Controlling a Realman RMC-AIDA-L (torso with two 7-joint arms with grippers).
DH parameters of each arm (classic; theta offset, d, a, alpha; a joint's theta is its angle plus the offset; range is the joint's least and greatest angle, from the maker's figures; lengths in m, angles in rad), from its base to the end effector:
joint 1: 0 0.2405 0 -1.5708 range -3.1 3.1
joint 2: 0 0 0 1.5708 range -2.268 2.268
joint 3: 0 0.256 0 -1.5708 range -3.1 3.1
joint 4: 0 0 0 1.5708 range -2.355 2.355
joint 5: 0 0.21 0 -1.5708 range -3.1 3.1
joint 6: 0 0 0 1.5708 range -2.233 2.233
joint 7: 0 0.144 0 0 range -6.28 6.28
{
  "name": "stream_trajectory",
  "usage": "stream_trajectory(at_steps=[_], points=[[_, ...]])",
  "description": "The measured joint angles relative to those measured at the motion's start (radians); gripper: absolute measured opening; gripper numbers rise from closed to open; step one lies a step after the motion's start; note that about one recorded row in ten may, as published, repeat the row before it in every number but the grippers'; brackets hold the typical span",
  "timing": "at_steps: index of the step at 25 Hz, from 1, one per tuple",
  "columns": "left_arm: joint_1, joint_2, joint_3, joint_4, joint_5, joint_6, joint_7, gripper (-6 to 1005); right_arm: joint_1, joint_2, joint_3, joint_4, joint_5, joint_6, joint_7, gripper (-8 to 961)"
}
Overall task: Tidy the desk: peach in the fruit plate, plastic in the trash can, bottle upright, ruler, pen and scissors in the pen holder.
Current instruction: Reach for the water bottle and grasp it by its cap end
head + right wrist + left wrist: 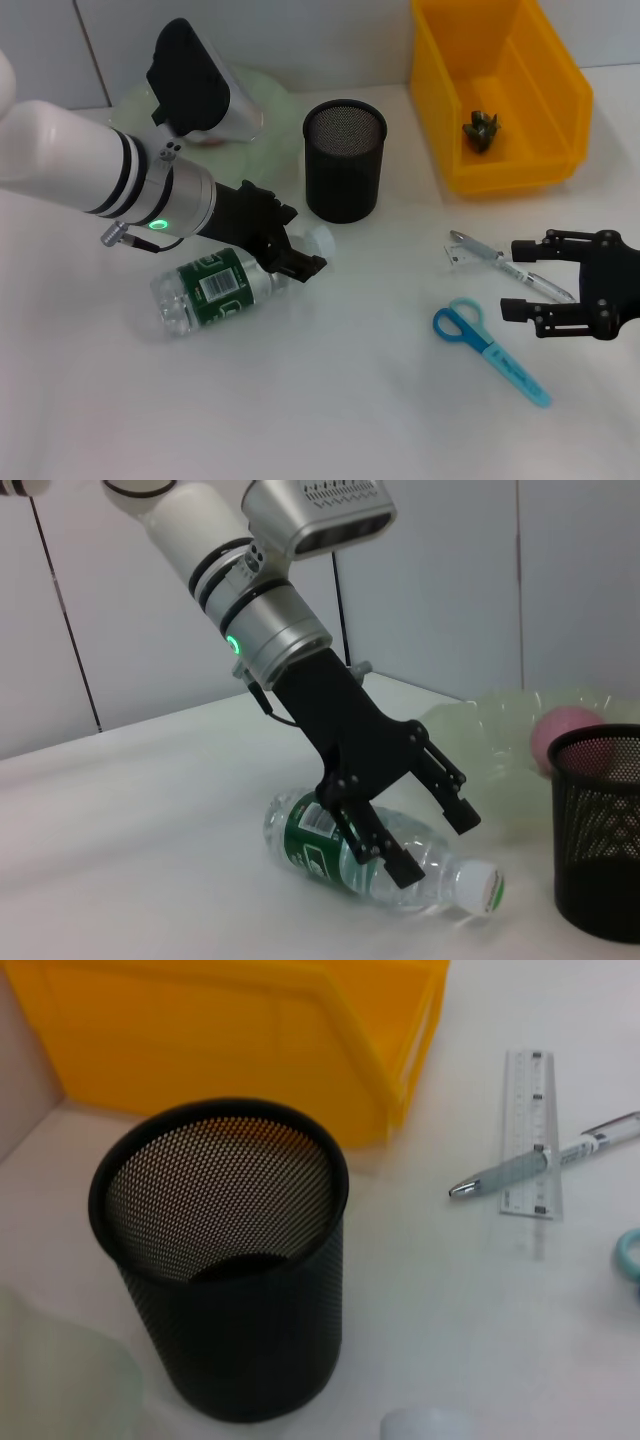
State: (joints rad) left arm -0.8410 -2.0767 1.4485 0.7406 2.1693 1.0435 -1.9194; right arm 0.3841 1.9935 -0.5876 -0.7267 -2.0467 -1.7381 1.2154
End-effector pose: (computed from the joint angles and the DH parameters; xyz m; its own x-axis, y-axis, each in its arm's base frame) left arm -0.1589 0.4032 -0.0820 0.9670 0.2460 -0.0664 0.2202 -0.9379 -0.2679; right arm 0.3127 0.2845 0.0538 0.8523 -0.2428 -0.4632 -0.3809 -0.8951 -0.2317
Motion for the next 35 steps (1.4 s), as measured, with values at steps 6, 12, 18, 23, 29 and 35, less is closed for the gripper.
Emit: stream_trajectory(at_steps=[6, 12, 18, 23, 29, 35], points=[[0.002, 0.002, 0.001, -0.009, 0.002, -0.014, 0.022, 810, 0.009, 0.006, 0.000, -0.002, -0.004, -0.001, 0.003, 779], [-0.002, 0.001, 0.001, -0.024, 0.003, -0.026, 0.047, 810, 0.022, 0.012, 0.000, -0.004, -0.005, -0.003, 0.012, 779], [-0.006, 0.001, 0.000, -0.044, 0.012, -0.027, 0.047, 810, 0.037, 0.016, 0.000, -0.005, -0.018, -0.003, 0.025, 779], [0.001, 0.005, 0.002, -0.045, 0.015, -0.008, 0.031, 810, 0.039, 0.016, 0.000, -0.007, -0.019, -0.003, 0.028, 780], [0.006, 0.007, -0.008, -0.030, 0.061, 0.031, -0.007, 810, 0.039, 0.016, 0.000, -0.011, -0.019, -0.004, 0.036, 780], [0.031, 0.007, -0.007, 0.028, 0.092, 0.050, -0.040, 810, 0.039, 0.016, 0.000, -0.013, -0.019, -0.009, 0.036, 779]])
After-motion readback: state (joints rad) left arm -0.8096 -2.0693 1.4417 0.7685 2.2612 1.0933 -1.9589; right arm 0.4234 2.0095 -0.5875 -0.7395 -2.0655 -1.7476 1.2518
